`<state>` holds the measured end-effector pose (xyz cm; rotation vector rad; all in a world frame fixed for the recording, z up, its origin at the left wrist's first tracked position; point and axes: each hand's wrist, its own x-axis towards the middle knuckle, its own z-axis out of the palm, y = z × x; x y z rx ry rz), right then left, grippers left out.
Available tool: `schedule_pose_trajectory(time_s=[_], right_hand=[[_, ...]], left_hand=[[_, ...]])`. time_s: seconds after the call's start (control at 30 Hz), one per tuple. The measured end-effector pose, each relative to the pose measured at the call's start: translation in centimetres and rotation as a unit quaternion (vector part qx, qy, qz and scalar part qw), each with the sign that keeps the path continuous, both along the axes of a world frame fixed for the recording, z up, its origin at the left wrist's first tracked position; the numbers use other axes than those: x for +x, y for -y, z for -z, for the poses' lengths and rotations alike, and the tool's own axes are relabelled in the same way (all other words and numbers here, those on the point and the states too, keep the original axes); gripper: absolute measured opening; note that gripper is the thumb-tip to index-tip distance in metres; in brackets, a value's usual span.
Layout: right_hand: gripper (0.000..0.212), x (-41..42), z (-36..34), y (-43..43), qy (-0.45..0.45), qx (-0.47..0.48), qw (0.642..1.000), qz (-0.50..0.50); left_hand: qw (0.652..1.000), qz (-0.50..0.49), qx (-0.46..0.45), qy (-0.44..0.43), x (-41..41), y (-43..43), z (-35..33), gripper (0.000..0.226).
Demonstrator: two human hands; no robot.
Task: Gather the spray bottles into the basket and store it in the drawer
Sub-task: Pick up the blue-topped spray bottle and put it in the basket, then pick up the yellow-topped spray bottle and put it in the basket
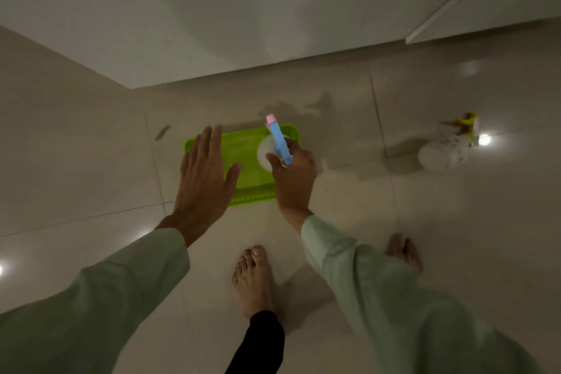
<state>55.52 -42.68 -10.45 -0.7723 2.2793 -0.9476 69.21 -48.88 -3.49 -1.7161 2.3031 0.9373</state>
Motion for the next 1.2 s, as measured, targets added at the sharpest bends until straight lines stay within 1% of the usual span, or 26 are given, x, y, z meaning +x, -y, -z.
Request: schedule_pose_trajectory(time_s=[0.13, 0.27, 0.4, 0.47, 0.57, 0.6, 0.67, 0.77, 0.83, 0.97, 1.1, 1.2], right_hand=[[0.034, 1.1, 2.4, 0.1, -0.008, -0.006, 1.000, 0.007], [0.028, 1.8, 2.8, 0.2, -0.032, -0.013, 0.999, 0.015], [0.029, 1.6, 2.6, -0.3, -0.043, 0.002, 0.999, -0.015], [0.039, 1.5, 2.4, -0.6, -0.033, 0.014, 0.999, -0.028], [0.069, 0.8, 2.0, -1.2, 0.002, 0.041, 0.996, -0.079], [0.075, 0.5, 1.6, -1.5, 0.019, 0.044, 0.994, -0.099], [0.083, -0.5, 0.4, -2.5, 0.036, 0.032, 0.992, -0.118], [0.086, -2.8, -2.2, -4.4, 0.018, 0.007, 0.993, -0.117], [0.085, -5.2, -4.3, -5.9, -0.006, 0.002, 0.994, -0.107], [0.087, -11.3, -8.4, -8.8, -0.028, 0.024, 0.997, -0.068], [0.088, -18.9, -10.7, -11.7, -0.001, 0.042, 0.999, 0.010], [0.081, -25.1, -10.3, -13.1, 0.047, 0.044, 0.992, 0.111]], left_hand=[[1.000, -0.004, 0.006, 0.002, 0.3, 0.0, 2.2, 0.074], [1.000, -0.002, 0.008, 0.001, 0.3, -0.8, 2.7, 0.074], [1.000, 0.002, 0.009, -0.003, 0.2, -1.5, 2.3, 0.073], [1.000, 0.003, 0.006, -0.005, 0.1, -1.5, 1.8, 0.073], [1.000, 0.003, -0.006, -0.012, -0.3, -1.2, 0.7, 0.071], [1.000, 0.003, -0.013, -0.017, -0.5, -1.2, 0.2, 0.071], [0.999, 0.009, -0.029, -0.029, -1.2, -1.4, -1.1, 0.069], [0.998, 0.014, -0.051, -0.045, -2.9, -2.1, -3.2, 0.065], [0.996, 0.023, -0.059, -0.062, -5.0, -2.8, -4.8, 0.064], [0.993, 0.068, -0.065, -0.075, -10.7, -4.8, -7.4, 0.062], [0.991, 0.095, -0.046, -0.083, -18.2, -7.1, -8.4, 0.063], [0.989, 0.110, -0.028, -0.093, -24.3, -8.3, -7.4, 0.064]])
